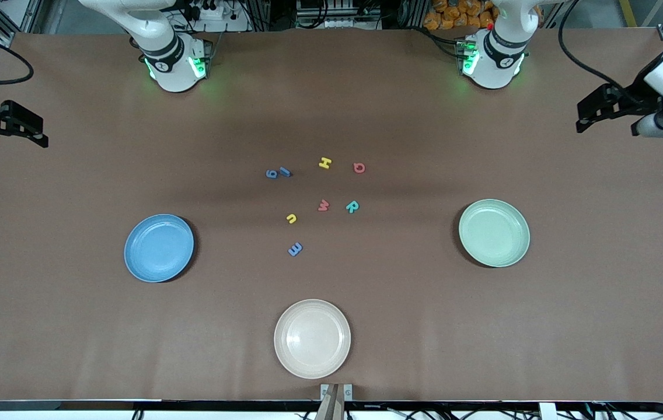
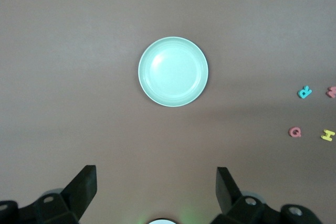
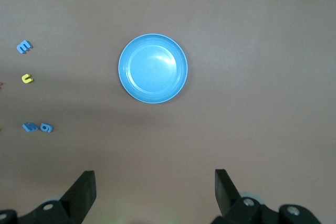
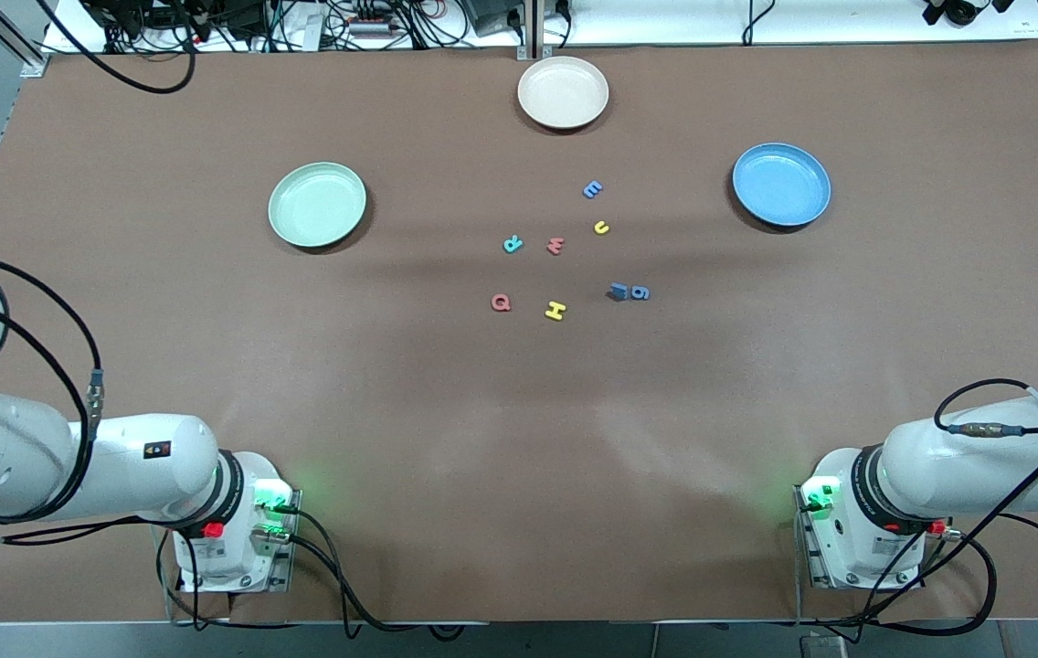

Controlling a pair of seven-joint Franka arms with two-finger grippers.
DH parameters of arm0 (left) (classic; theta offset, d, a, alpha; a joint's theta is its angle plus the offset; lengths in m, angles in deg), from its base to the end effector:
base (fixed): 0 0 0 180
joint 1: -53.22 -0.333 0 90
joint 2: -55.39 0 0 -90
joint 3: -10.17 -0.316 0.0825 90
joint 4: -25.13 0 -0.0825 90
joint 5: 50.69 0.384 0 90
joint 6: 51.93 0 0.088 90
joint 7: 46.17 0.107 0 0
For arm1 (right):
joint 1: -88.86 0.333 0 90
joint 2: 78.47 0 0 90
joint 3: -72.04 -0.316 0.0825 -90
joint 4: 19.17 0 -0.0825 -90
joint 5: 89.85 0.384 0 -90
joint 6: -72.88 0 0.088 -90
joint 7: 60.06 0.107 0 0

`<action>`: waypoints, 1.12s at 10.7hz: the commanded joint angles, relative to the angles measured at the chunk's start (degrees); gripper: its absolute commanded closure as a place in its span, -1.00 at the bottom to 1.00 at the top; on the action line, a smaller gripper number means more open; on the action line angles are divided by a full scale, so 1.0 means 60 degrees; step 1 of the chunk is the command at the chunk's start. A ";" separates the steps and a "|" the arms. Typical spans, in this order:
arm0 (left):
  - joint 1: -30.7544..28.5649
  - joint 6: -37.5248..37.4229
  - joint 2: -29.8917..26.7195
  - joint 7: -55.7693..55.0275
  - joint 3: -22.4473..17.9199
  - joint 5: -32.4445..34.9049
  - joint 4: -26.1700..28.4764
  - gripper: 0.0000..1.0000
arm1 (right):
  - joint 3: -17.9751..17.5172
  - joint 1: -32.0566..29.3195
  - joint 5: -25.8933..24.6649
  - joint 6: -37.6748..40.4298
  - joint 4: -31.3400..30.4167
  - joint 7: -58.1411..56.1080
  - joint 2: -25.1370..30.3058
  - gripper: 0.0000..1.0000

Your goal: Sort upper and lower case letters into plates

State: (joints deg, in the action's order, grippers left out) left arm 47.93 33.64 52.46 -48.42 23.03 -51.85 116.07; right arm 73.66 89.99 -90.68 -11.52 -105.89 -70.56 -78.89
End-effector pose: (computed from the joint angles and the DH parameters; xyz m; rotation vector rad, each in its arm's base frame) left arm 0.5255 -0.0755 0.6372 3.1323 -0.1464 -0.0697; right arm 0.5470 -0.0063 0.6389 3.1189 0.2715 -0.0767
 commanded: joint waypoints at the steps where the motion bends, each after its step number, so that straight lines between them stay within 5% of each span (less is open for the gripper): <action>1: 0.0675 0.0486 0.0602 -0.0065 0.0243 -0.0127 0.0078 -1.00 | -0.0110 0.0219 0.0256 -0.0068 -0.0339 -0.0023 -0.0485 -1.00; 6: 0.2272 0.2124 0.2272 0.0563 0.1238 -0.0085 0.0180 -1.00 | -0.0095 0.1098 0.1456 -0.1881 -0.0327 0.0109 -0.2578 -1.00; 9: 0.2567 0.5167 0.2478 0.1077 0.1955 0.0309 0.1845 -1.00 | -0.0081 0.1962 0.1458 -0.3552 -0.0341 0.0620 -0.3868 -1.00; 12: 0.3384 0.6125 0.3575 0.1078 0.2251 0.1276 0.2012 -1.00 | -0.0081 0.2432 0.1355 -0.4372 -0.1506 0.1265 -0.3859 -1.00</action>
State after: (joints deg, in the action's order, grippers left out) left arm 66.06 67.81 71.20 -42.84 36.28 -47.06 128.32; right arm 72.94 103.80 -82.96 -35.19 -110.31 -64.63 -103.94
